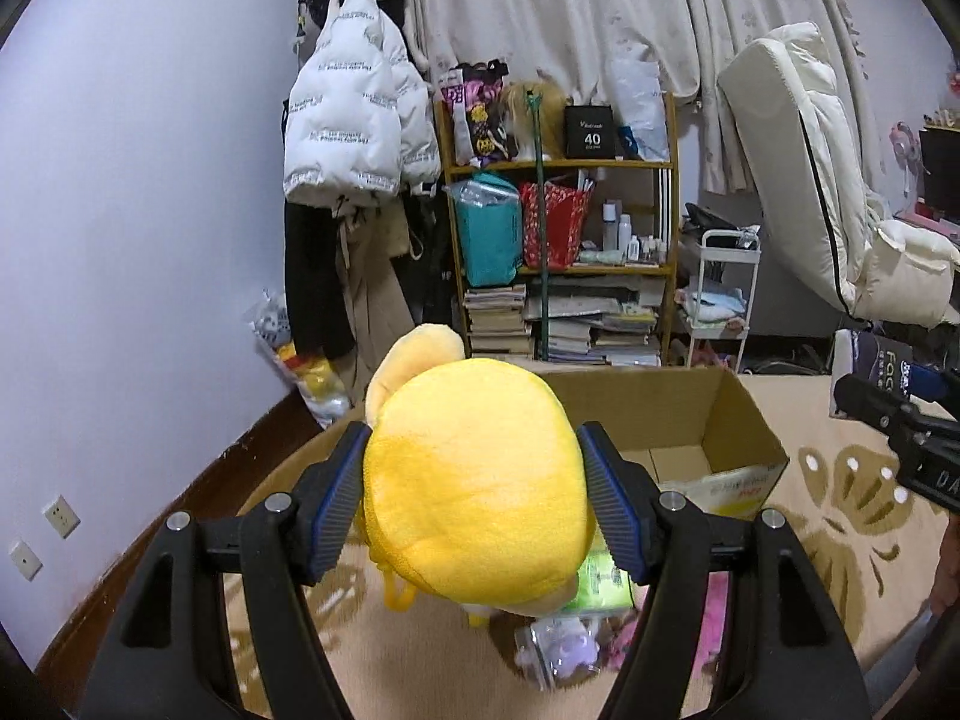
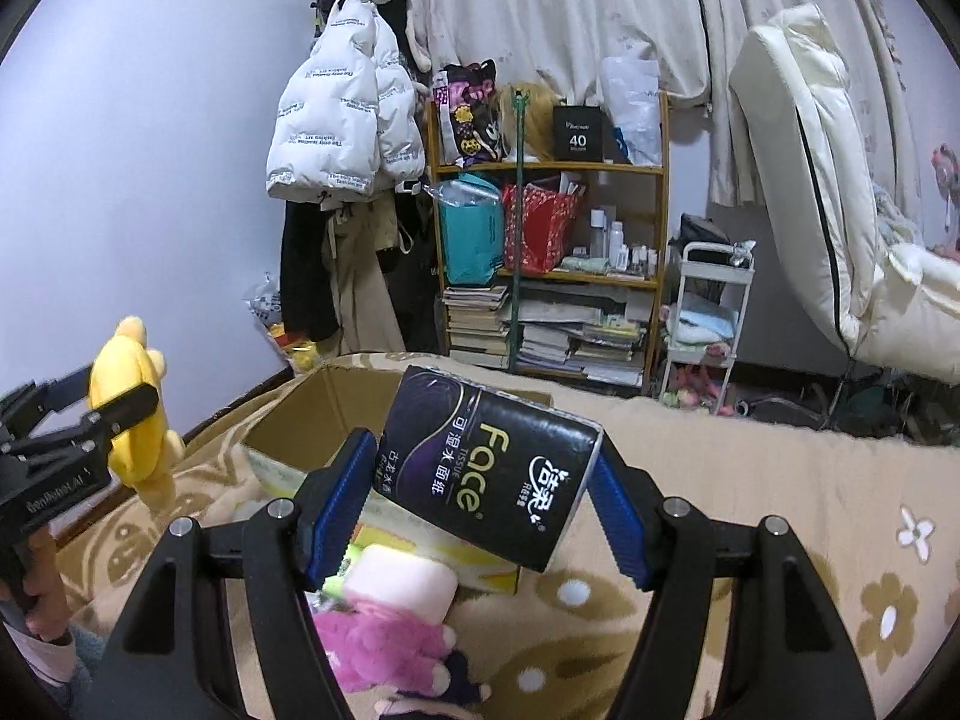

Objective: Organize soft objects
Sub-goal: 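Lift the yellow plush with the left tool while the right tool lifts the Face pack over the box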

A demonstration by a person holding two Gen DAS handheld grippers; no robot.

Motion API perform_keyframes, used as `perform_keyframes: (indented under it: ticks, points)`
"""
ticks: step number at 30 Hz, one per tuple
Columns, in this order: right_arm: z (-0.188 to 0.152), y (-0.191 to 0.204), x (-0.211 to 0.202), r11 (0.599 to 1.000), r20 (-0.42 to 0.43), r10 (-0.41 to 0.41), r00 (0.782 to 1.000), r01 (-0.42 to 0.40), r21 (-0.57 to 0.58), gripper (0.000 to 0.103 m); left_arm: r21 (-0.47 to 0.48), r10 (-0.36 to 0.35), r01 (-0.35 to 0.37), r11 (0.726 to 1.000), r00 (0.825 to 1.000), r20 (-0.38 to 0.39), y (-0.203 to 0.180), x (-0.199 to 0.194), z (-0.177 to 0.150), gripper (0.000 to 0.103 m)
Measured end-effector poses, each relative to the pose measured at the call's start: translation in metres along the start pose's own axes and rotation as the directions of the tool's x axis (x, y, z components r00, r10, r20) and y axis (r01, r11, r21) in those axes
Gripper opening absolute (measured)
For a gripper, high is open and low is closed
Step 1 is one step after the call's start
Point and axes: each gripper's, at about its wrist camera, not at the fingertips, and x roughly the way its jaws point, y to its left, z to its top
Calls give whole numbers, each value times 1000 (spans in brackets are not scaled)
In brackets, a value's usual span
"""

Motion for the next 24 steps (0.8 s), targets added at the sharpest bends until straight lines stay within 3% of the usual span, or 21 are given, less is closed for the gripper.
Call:
perform_keyframes:
  ticks: [7,18,24]
  points:
    - [7,3,16,999,36,-36,999,36,-15,74,6,-4,3,1000,1000,26,-1,20,19,69]
    - [13,4,55,995,26,-94,995,95,-24,74,61,-18,16,998,999,36,-11,60,29,69]
    - [17,1,74,995,15,-99,995,99,-3,74,28,-50,49,998,998,25,-19,79,33,69]
